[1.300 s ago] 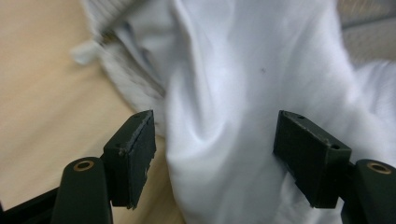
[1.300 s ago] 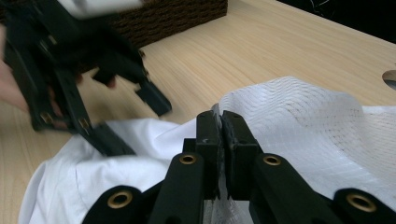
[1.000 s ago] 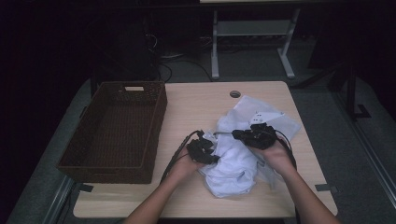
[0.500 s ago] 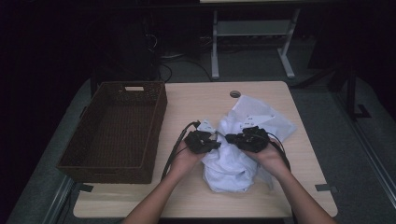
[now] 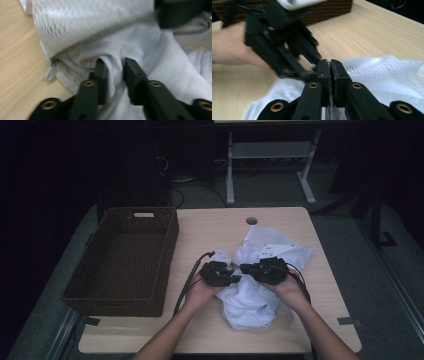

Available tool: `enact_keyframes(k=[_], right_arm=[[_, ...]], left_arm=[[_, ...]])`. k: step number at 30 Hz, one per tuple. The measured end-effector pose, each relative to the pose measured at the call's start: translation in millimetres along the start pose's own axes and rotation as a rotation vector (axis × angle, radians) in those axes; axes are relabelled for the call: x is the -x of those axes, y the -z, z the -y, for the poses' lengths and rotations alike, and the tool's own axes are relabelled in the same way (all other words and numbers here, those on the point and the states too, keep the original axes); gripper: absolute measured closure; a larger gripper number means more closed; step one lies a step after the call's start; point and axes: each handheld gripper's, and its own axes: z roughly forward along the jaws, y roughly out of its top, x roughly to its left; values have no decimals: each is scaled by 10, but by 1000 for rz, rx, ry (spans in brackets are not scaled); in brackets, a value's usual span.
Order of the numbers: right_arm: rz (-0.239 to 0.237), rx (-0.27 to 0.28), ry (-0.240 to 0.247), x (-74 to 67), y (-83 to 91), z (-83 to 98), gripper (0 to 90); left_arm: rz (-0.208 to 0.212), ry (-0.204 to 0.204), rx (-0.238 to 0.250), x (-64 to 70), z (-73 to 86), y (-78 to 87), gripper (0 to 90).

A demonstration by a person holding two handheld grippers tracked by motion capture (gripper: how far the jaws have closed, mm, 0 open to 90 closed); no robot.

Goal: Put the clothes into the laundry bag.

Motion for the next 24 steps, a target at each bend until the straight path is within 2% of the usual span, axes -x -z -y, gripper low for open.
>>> enact_keyframes(k=[3,7,8,9,10,11,12,15,17,18,20,21,22,23,24], right_arm=[[40,-5,-16,76,55,32,826],[58,1,-46,170,165,83,720],[58,1,-46,170,165,83,720],[69,8,-67,205,233,121,668],[68,12,-75,220,259,133,652],[68,12,-75,220,259,133,652],[70,25,-95,247,346,169,615],[72,17,-100,252,419,198,587],[76,6,-107,252,504,248,552],[94,-1,-107,246,573,306,539],[98,-5,-110,244,603,336,531],[108,-12,-117,245,655,392,516],[126,-22,-131,244,744,493,493],[126,-22,-131,244,744,493,493],[138,-29,-140,241,787,544,482]], left_arm=[[17,26,5,3,9,99,567],[63,19,16,88,-42,243,466],[63,19,16,88,-42,243,449],[103,12,22,142,-71,282,434],[125,3,19,190,-91,288,420],[125,3,19,190,-91,288,410],[140,-16,11,267,-116,273,401],[130,-31,-4,332,-131,209,364],[90,-59,-33,380,-130,103,341],[81,-70,-44,402,-127,27,334],[73,-76,-55,419,-131,-38,335],[61,-91,-66,444,-135,-106,354],[52,-101,-72,459,-136,-145,434],[34,-115,-83,474,-136,-192,434],[17,-128,-103,482,-135,-242,490]])
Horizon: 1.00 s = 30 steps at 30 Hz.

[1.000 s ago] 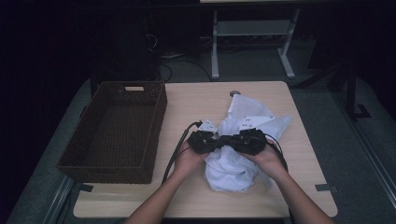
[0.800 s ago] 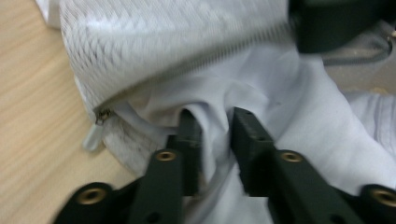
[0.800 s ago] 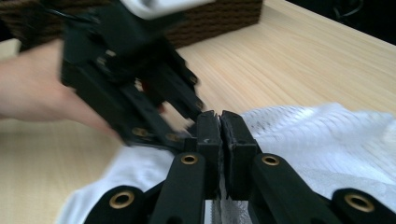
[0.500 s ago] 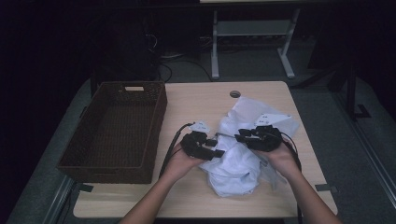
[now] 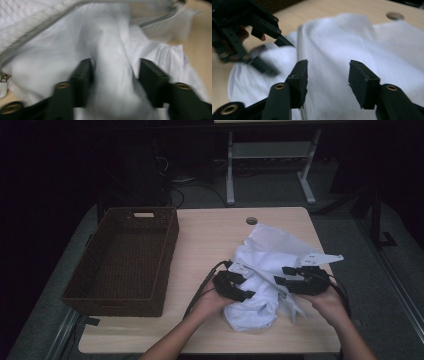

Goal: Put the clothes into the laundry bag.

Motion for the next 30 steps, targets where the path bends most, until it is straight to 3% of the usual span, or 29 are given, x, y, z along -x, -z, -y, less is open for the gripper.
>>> enact_keyframes(k=[1,4,8,9,10,11,12,13,15,17,18,21,26,30], right_arm=[[17,-16,-9,9,85,109,463],[20,-66,-19,-14,170,274,432],[30,-162,-8,-63,147,470,432],[30,-162,-8,-63,147,470,432],[35,-210,-2,-42,80,524,571],[35,-210,-2,-42,80,524,571],[24,-231,-13,-18,29,535,673],[24,-231,-13,-18,29,535,673],[11,-254,-14,-6,-41,538,756],[-1,-243,-16,-13,-64,517,778],[-3,-238,-14,-25,-72,497,787],[-22,-214,-6,-60,-91,442,802],[-113,-151,38,-241,-86,310,816],[-104,-159,59,-258,-84,318,815]], left_arm=[[-7,-5,-12,-2,1,-24,635],[-3,34,-4,-67,38,-83,786],[-6,59,19,-85,39,-62,829],[-6,59,19,-85,39,-62,831],[-6,67,31,-91,31,-37,834],[-6,67,31,-91,31,-37,835],[-6,81,46,-102,24,-8,838],[-6,81,46,-102,24,-8,839],[-14,102,82,-108,8,52,841],[-22,114,109,-115,-24,106,842],[-47,127,138,-121,-75,162,842],[-68,147,163,-129,-129,183,843],[-162,169,166,-121,-260,20,842],[-130,169,162,-135,-249,-74,833]])
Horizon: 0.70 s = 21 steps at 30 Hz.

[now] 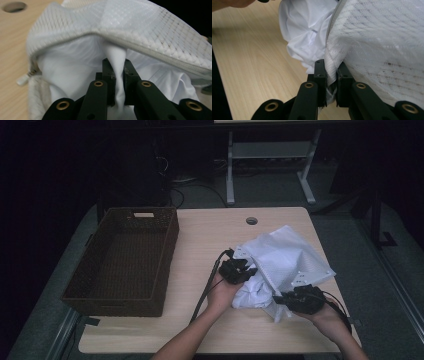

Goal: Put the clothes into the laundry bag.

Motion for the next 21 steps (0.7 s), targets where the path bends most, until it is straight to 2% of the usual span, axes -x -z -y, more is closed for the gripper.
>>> enact_keyframes(k=[1,2,3,5,6,7,10,11,12,13,14,15,16,17,18,19,20,21], right_arm=[[5,-6,-6,23,2,24,815],[12,-4,-22,67,25,64,814],[12,-4,-22,67,25,64,814],[24,0,-32,101,61,90,808],[32,5,-41,136,85,105,799],[32,5,-41,136,85,105,799],[55,10,-54,183,116,128,750],[58,11,-60,191,125,134,739],[66,14,-63,197,132,140,737],[68,14,-65,203,136,145,737],[70,13,-66,208,136,148,737],[70,13,-66,208,136,148,737],[81,9,-63,213,132,151,738],[81,9,-63,213,132,151,738],[82,10,-70,221,130,154,738],[83,10,-69,225,129,156,738],[82,9,-68,230,128,159,738],[84,8,-67,235,127,162,739]], left_arm=[[4,-3,4,2,16,-8,821],[22,-2,-2,-18,36,1,749],[22,-2,-2,-18,36,1,717],[35,0,-1,-54,41,39,590],[69,11,-6,-102,40,109,535],[69,11,-6,-102,40,109,493],[102,-9,11,-195,83,340,448],[102,-9,11,-195,83,340,446],[89,-14,12,-276,118,459,446],[89,-14,12,-276,118,459,451],[34,-33,-7,-371,150,548,460],[34,-33,-7,-371,150,548,469],[-18,-39,-17,-484,183,602,486],[-18,-39,-17,-484,183,602,494],[-60,-19,-26,-620,206,608,503],[-60,-19,-26,-620,206,608,509],[-81,10,-36,-752,229,558,509],[-81,10,-36,-752,229,558,511]])
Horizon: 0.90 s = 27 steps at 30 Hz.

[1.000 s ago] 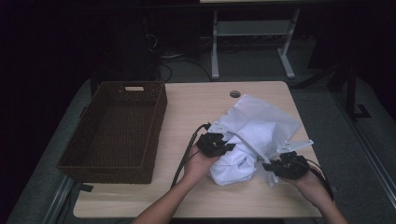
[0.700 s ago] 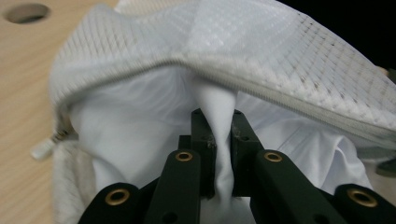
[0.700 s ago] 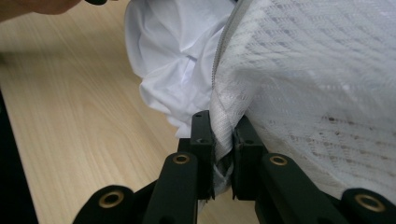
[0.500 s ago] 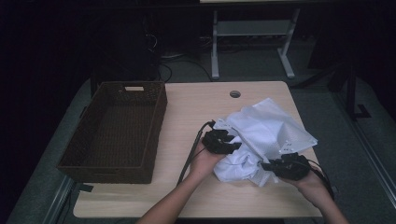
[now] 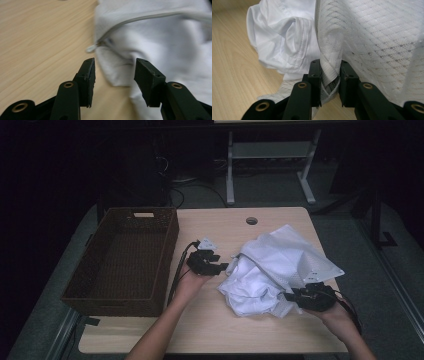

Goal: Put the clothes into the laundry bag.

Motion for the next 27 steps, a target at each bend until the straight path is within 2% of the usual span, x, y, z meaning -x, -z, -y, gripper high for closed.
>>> enact_keyframes(k=[1,3,5,6,7,8,9,10,13,16,17,18,21,23,27], right_arm=[[4,-1,4,6,-3,3,739],[4,-4,-2,12,-7,8,739],[5,-5,0,13,-12,12,739],[5,-5,0,13,-12,12,739],[7,-10,6,11,-18,14,738],[7,-12,8,11,-20,14,738],[8,-13,9,10,-22,15,739],[7,-13,10,10,-22,16,738],[6,-10,10,12,-16,20,738],[6,-10,13,16,-12,23,739],[5,-10,12,17,-13,23,740],[5,-10,12,18,-14,23,741],[6,-11,12,13,-15,18,744],[9,-12,12,10,-15,17,745],[19,-10,15,16,-6,15,752]], left_arm=[[-4,17,-20,-87,11,-96,515],[-27,9,-68,-155,7,-246,514],[-8,34,-75,-199,7,-356,514],[-8,34,-75,-199,7,-356,514],[11,53,-80,-222,1,-470,514],[11,53,-80,-222,1,-470,514],[21,47,-94,-215,-13,-579,514],[14,23,-109,-198,-18,-637,514],[6,-8,-150,-169,-7,-741,533],[2,-16,-139,-160,-4,-750,595],[-10,-49,-148,-143,-7,-746,640],[-10,-49,-148,-143,-7,-746,689],[24,-65,-158,-112,-6,-743,849],[14,-77,-166,-90,-13,-739,876],[19,-71,-168,-86,2,-696,888]])
